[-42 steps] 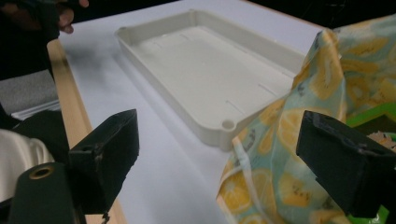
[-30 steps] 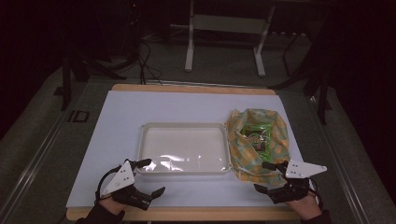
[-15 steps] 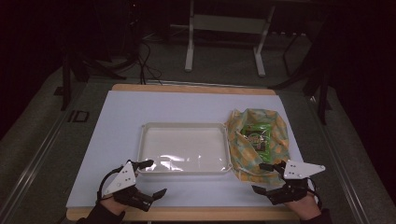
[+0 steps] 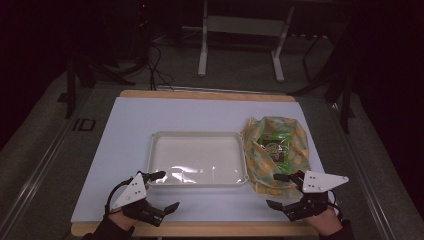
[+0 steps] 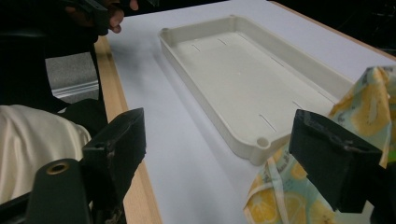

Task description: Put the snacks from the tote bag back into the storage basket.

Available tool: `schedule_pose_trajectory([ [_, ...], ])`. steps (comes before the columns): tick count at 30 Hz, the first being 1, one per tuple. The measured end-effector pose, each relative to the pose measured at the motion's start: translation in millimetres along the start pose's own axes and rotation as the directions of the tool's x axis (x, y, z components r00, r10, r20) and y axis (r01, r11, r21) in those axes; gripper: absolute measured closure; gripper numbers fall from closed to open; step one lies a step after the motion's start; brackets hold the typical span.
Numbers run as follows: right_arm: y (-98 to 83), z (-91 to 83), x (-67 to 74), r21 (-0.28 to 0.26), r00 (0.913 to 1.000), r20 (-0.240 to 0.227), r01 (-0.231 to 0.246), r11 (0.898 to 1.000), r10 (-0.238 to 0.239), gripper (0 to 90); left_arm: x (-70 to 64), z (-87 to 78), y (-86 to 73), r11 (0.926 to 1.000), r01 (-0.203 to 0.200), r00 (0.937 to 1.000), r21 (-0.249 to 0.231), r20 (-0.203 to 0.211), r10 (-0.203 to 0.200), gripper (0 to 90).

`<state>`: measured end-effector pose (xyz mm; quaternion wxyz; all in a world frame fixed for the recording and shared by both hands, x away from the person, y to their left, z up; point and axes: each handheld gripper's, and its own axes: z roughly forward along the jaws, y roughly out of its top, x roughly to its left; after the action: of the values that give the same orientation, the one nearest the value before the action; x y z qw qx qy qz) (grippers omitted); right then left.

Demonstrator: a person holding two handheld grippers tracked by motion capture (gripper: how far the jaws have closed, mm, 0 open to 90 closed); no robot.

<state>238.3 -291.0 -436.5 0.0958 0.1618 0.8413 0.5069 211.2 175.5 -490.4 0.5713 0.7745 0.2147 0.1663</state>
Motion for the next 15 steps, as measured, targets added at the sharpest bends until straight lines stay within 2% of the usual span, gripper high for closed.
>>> schedule_pose_trajectory([
  [9, 10.0, -6.6, -0.1, -0.028, 0.9999, 0.009, 0.013, 1.000, -0.013, 18.8, 0.2, 0.4, 0.2, 1.0000, 0.000, 1.0000, 0.001, 0.002, 0.000, 1.7],
  [15, 18.3, -12.1, -3.9, -0.046, 0.9991, 0.036, 0.025, 0.999, -0.023, 18.8, 0.2, 0.3, 0.3, 1.0000, 0.001, 1.0000, 0.000, 0.003, -0.001, 1.7],
])
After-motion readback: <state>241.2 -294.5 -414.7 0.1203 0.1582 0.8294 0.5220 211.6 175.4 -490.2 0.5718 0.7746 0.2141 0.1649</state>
